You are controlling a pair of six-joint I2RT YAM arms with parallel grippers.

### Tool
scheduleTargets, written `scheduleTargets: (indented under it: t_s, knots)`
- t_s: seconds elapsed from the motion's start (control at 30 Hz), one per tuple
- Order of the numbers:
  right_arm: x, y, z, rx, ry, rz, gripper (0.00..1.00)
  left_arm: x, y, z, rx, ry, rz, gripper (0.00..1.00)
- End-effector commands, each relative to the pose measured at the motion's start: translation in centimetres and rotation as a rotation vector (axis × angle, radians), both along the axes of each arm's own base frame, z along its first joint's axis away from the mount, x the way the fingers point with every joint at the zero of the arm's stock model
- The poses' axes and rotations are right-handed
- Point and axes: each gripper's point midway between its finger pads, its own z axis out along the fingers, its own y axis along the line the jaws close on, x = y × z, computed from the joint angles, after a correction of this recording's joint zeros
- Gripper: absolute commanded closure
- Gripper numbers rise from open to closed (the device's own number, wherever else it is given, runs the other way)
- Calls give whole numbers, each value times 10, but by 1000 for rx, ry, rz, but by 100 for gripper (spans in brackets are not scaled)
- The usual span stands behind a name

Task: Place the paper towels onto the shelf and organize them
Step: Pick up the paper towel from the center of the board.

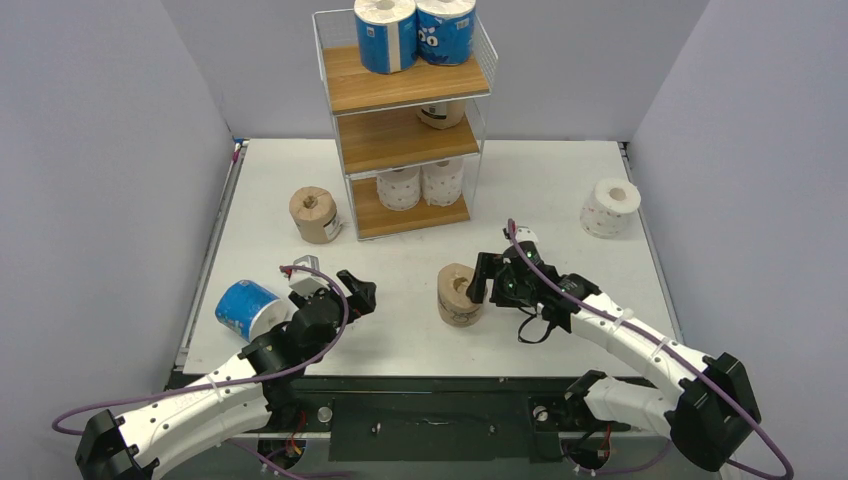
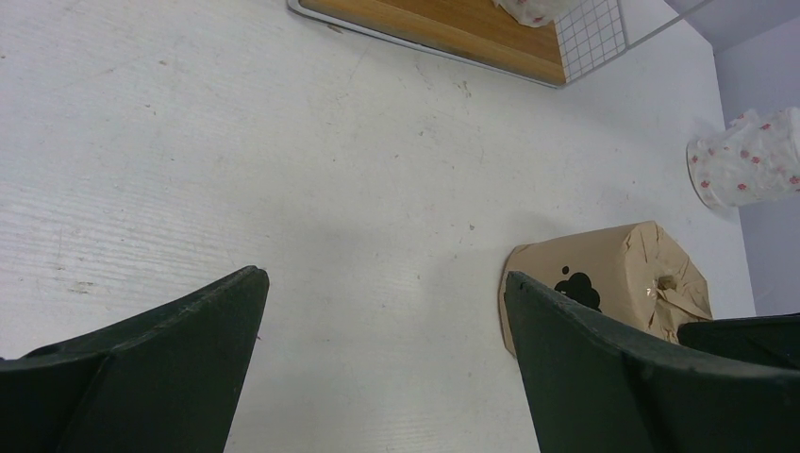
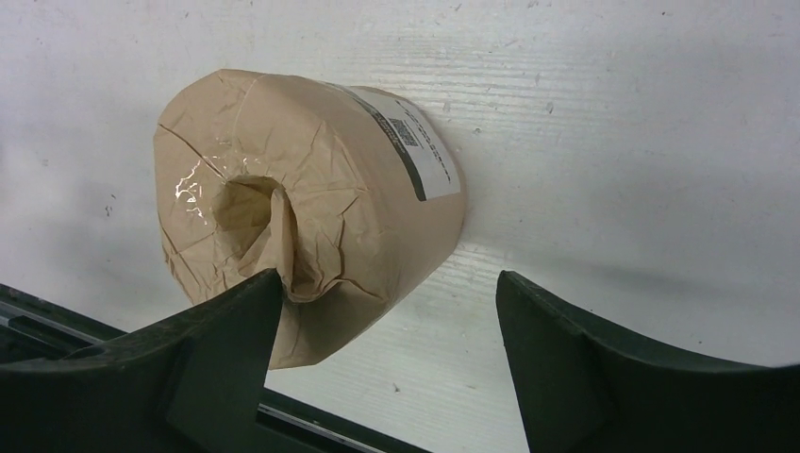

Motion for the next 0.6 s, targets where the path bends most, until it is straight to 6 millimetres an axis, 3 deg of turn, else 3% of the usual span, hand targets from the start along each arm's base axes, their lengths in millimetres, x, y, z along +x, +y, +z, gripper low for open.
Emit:
scheduleTargets:
  t_s: [0.0, 0.2, 0.57]
  knots:
    - [12, 1, 1, -26, -24, -13, 22, 4, -4, 13, -48, -34, 2, 3]
    - [24, 6, 0, -15, -38, -44, 21, 3, -2, 13, -45, -36, 6, 3]
    - [30, 12, 37, 71, -120, -58, 14, 4, -2, 12, -43, -37, 10, 3]
